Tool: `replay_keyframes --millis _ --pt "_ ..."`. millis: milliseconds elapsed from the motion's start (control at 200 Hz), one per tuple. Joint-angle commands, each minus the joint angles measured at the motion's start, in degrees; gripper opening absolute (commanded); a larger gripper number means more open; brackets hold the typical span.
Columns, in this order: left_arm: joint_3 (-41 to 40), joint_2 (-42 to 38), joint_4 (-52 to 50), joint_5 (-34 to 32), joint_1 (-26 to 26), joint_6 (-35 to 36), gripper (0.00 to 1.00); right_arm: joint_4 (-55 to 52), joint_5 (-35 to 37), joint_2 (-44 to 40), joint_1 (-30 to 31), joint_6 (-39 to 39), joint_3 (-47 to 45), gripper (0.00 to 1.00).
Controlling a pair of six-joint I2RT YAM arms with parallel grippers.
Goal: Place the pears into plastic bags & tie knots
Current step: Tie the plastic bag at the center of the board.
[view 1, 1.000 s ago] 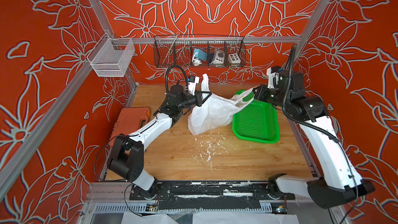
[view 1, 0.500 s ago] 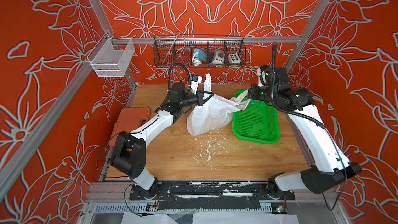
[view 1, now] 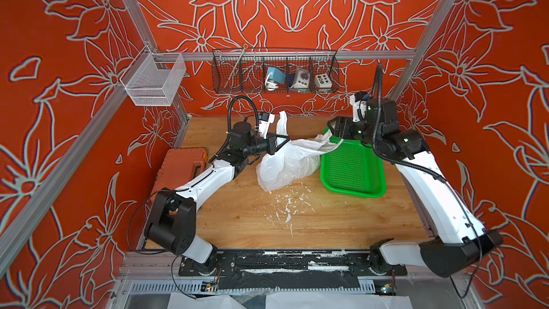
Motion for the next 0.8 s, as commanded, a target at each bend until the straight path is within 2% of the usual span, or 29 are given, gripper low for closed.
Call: replay_keyframes --millis 0,170,305,495,796 --pt "0.5 -2.0 2.3 1.8 1.0 0.9 0.00 9.4 -4.9 -7.0 -3.9 -1.1 -5.4 0.85" --pt "2.0 -1.7 2.5 2.6 2.1 0.4 0.00 19.8 -12.5 -16.2 -8.2 -1.7 -19.3 0.89" --pt "2.7 -1.0 3.0 3.7 3.5 -0.4 0.00 26.9 -19.2 -21.0 -9.2 -0.7 -28.4 0.90" --pt "2.6 -0.7 4.0 5.0 5.8 -1.5 0.00 25.6 -23.6 -21.1 -10.7 -3.6 -33.2 0.90" --pt "3.6 2.5 6.6 8.2 8.0 -3.8 0.00 31.7 -33.3 -13.6 -13.5 -4.2 -38.1 0.89"
